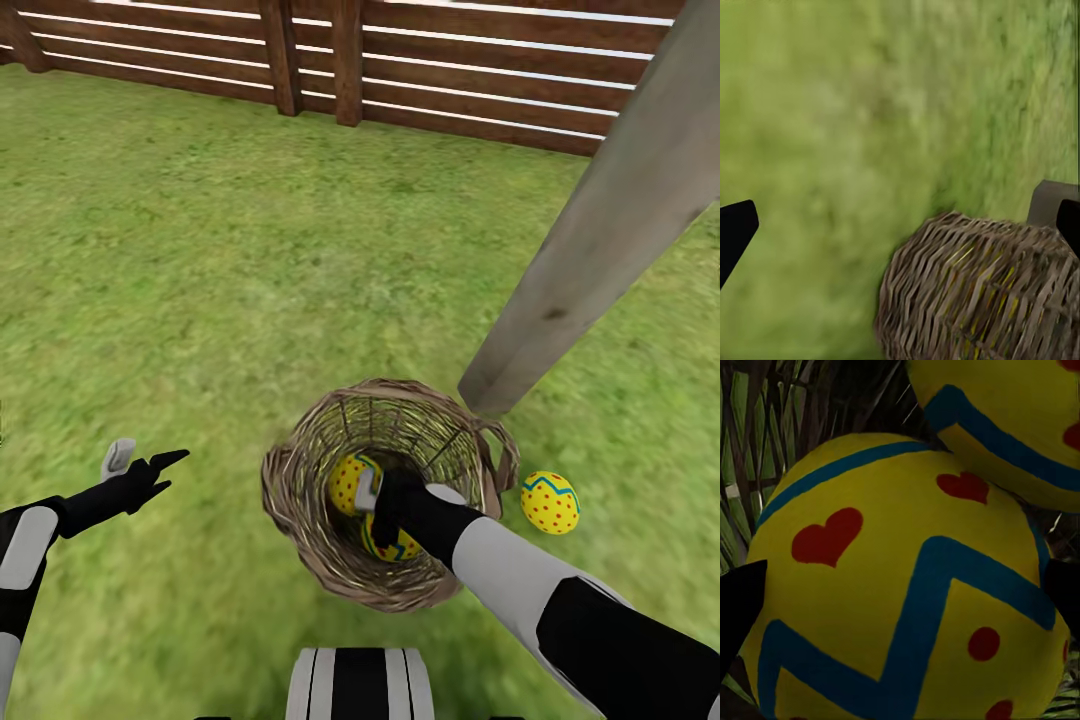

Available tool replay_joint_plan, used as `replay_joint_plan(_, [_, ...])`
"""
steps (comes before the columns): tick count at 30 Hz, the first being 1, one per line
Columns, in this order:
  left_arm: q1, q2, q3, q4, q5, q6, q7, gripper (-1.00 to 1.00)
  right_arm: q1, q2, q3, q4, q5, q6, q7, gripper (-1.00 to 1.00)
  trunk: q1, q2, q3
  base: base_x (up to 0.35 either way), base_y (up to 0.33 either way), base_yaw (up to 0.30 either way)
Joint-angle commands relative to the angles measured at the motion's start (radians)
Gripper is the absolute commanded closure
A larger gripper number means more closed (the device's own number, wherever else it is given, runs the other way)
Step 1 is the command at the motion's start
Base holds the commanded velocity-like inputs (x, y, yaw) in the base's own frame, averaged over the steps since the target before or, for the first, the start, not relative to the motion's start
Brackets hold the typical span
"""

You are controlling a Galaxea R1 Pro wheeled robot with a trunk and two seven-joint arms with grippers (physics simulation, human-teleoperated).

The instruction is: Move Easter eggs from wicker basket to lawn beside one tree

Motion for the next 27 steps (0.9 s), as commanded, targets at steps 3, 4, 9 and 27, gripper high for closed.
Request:
replay_joint_plan(3, [-0.001,0.000,0.002,0.000,-0.003,0.006,-0.005,-1.00,0.000,0.000,0.003,0.030,0.009,0.004,0.009,1.00,0.000,0.000,0.003,0.000,0.000,0.000])
replay_joint_plan(4, [-0.001,0.000,0.002,-0.001,-0.003,0.006,-0.005,-1.00,0.000,0.000,0.003,0.030,0.009,0.004,0.009,1.00,0.000,0.000,0.003,0.000,0.000,0.000])
replay_joint_plan(9, [-0.001,0.000,0.002,-0.002,-0.003,0.006,-0.005,-1.00,0.000,0.000,0.003,0.029,0.006,0.004,0.009,1.00,-0.001,0.001,0.011,0.000,0.000,0.000])
replay_joint_plan(27, [-0.001,0.000,0.000,-0.002,-0.005,0.006,-0.003,-1.00,0.000,0.000,0.003,0.026,0.011,0.004,0.009,1.00,-0.007,0.003,0.057,0.000,0.000,0.000])
